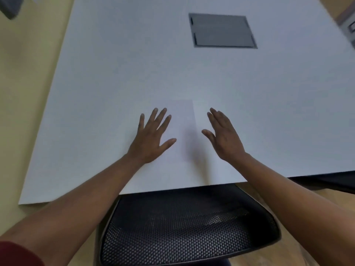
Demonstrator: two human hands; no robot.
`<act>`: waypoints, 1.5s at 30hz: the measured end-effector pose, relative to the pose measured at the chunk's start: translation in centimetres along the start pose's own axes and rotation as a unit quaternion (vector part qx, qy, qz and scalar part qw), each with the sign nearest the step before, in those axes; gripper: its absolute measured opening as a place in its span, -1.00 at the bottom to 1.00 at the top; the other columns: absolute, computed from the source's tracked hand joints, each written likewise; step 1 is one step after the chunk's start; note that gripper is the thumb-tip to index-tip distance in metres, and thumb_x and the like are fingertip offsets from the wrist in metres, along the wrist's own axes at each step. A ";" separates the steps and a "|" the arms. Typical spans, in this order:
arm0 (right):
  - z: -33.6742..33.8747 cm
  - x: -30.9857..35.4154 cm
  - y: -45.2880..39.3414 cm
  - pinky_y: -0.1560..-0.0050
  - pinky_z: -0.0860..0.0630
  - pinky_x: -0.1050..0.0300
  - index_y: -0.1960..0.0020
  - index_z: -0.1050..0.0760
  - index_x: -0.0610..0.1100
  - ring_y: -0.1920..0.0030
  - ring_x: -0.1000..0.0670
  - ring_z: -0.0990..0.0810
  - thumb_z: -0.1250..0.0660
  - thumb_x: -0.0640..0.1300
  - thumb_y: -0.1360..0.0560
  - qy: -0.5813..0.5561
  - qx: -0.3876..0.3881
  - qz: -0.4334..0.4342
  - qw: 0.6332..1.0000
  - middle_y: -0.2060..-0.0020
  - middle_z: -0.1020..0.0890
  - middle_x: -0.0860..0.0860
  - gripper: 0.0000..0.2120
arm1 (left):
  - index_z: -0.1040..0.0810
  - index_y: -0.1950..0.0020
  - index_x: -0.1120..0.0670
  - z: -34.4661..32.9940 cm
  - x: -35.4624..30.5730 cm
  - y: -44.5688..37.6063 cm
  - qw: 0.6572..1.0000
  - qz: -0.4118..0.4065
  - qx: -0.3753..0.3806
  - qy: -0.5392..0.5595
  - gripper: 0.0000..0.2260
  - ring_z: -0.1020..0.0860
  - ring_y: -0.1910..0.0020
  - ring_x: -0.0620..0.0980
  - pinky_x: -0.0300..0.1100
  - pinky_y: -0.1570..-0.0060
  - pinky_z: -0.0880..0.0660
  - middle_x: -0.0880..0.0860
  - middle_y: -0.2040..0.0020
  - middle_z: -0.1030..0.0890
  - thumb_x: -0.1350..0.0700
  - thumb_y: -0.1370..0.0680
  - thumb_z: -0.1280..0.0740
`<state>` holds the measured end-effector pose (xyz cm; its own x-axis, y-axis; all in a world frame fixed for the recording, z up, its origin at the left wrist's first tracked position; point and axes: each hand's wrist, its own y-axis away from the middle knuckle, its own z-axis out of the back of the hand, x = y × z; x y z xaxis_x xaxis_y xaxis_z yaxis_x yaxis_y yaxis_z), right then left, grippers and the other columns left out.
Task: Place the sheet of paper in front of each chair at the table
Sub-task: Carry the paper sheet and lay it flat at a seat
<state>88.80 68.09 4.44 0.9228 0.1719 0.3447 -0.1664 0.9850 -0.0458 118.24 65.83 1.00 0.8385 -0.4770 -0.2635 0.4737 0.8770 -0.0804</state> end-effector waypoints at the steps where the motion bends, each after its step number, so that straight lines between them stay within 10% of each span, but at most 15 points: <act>1: 2.1 0.2 0.3 -0.66 -0.19 -0.18 -0.65 -0.26 -0.25 -0.67 -0.22 -0.21 -0.23 0.08 -0.73 0.020 -0.030 -0.011 0.999 -0.66 -0.28 -0.16 -0.39 | -0.09 -0.77 0.07 1.4 -2.1 -1.4 0.999 -0.012 -0.033 -0.008 -0.26 0.09 -0.77 0.14 0.37 -0.68 0.09 0.07 -0.79 0.00 -0.36 -0.72 0.00; 12: 23.2 -4.0 5.9 -0.66 -0.12 -0.29 -0.67 -0.20 -0.23 -0.69 -0.24 -0.15 -0.15 0.08 -0.74 0.164 -0.254 -0.096 0.948 -0.68 -0.24 -0.15 -0.39 | -0.09 -0.76 0.16 13.6 -21.7 -14.1 0.965 -0.156 -0.205 -0.053 -0.24 0.07 -0.77 0.19 0.35 -0.68 0.15 0.15 -0.79 -0.02 -0.30 -0.71 -0.09; 24: 45.1 -21.7 32.8 -0.68 0.07 -0.22 -0.69 -0.17 -0.17 -0.71 -0.20 -0.05 -0.20 0.11 -0.70 0.238 -0.426 -0.247 0.837 -0.70 -0.17 -0.09 -0.34 | -0.03 -0.77 0.16 16.5 -62.9 -17.0 0.883 -0.345 -0.318 -0.008 -0.24 0.10 -0.77 0.16 0.32 -0.69 0.13 0.14 -0.79 0.03 -0.27 -0.71 -0.10; 32: 53.9 -32.8 51.8 -0.69 0.05 -0.23 -0.70 -0.13 -0.16 -0.72 -0.19 -0.04 -0.18 0.11 -0.71 0.296 -0.428 -0.350 0.779 -0.71 -0.16 -0.11 -0.34 | 0.05 -0.77 0.18 14.2 -88.1 -15.2 0.851 -0.408 -0.325 0.065 -0.21 0.12 -0.77 0.18 0.35 -0.68 0.08 0.15 -0.79 0.07 -0.27 -0.71 -0.10; 45: 56.8 -47.0 62.3 -0.70 -0.01 -0.24 -0.71 -0.08 -0.14 -0.72 -0.16 -0.04 -0.10 0.16 -0.71 0.324 -0.402 -0.407 0.753 -0.71 -0.15 -0.08 -0.33 | 0.09 -0.77 0.18 6.5 -107.8 -19.5 0.832 -0.460 -0.299 0.084 -0.19 0.17 -0.77 0.15 0.33 -0.69 0.11 0.15 -0.79 0.15 -0.30 -0.71 -0.06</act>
<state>15.32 120.52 38.58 0.6240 -0.7800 0.0465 0.5704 0.4140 -0.7094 20.36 99.80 37.20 0.1230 -0.9913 0.0473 0.6336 0.0417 -0.7726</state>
